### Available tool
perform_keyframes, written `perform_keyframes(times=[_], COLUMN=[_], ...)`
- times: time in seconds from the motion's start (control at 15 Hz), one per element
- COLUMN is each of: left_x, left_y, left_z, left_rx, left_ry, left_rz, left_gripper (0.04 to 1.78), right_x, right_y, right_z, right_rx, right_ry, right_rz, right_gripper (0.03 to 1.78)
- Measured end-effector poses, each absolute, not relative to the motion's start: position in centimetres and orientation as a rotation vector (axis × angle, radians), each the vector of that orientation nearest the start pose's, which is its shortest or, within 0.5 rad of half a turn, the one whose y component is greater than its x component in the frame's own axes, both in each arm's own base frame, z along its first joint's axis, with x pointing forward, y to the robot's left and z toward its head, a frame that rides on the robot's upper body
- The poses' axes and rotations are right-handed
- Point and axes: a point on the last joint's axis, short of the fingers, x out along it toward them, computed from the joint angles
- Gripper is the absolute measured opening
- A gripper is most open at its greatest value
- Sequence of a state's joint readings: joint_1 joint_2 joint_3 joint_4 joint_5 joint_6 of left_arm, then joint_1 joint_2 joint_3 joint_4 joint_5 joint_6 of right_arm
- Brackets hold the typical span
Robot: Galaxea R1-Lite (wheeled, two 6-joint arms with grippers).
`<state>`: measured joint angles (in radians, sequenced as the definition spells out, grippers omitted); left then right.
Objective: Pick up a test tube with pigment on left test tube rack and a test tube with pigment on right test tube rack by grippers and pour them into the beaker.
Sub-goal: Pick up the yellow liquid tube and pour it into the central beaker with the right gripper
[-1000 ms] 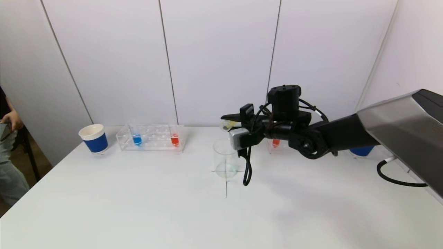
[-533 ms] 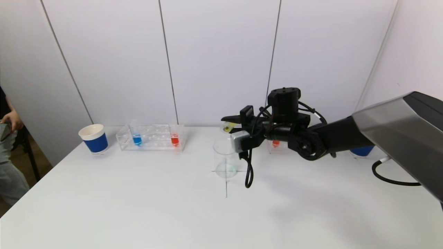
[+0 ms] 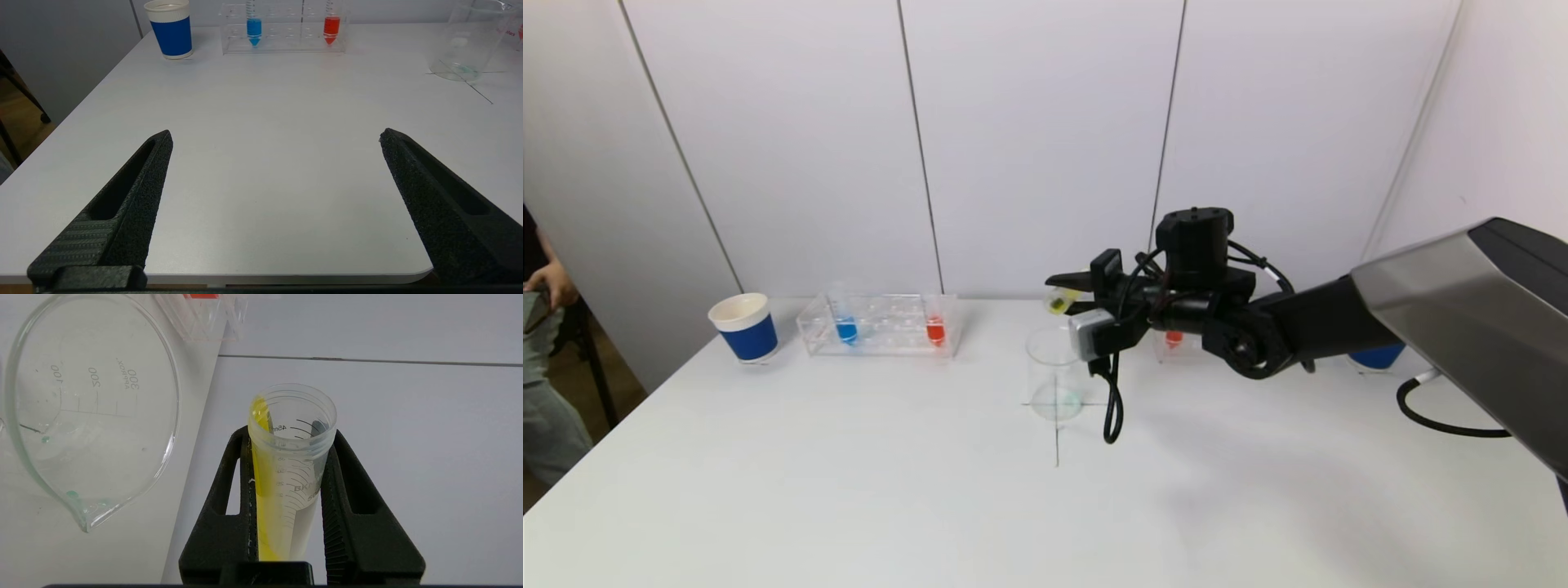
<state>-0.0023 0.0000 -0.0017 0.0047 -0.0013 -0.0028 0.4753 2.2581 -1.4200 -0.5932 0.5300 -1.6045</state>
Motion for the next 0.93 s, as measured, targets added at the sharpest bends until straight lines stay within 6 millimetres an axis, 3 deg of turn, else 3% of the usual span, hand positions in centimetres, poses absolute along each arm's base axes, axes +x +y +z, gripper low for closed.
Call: perform_keyframes(times=[0.93], left_x=[-2.29], left_y=[0.00], left_z=[7.55], left_rx=[-0.002], left_ry=[0.003], left_rz=[-0.004], left_gripper=[1.77], right_x=[40.98], right_y=[21.34], right_z=[12.16], right_rx=[-1.505], right_ry=[-0.609], right_rz=[0.957], right_gripper=[0.50])
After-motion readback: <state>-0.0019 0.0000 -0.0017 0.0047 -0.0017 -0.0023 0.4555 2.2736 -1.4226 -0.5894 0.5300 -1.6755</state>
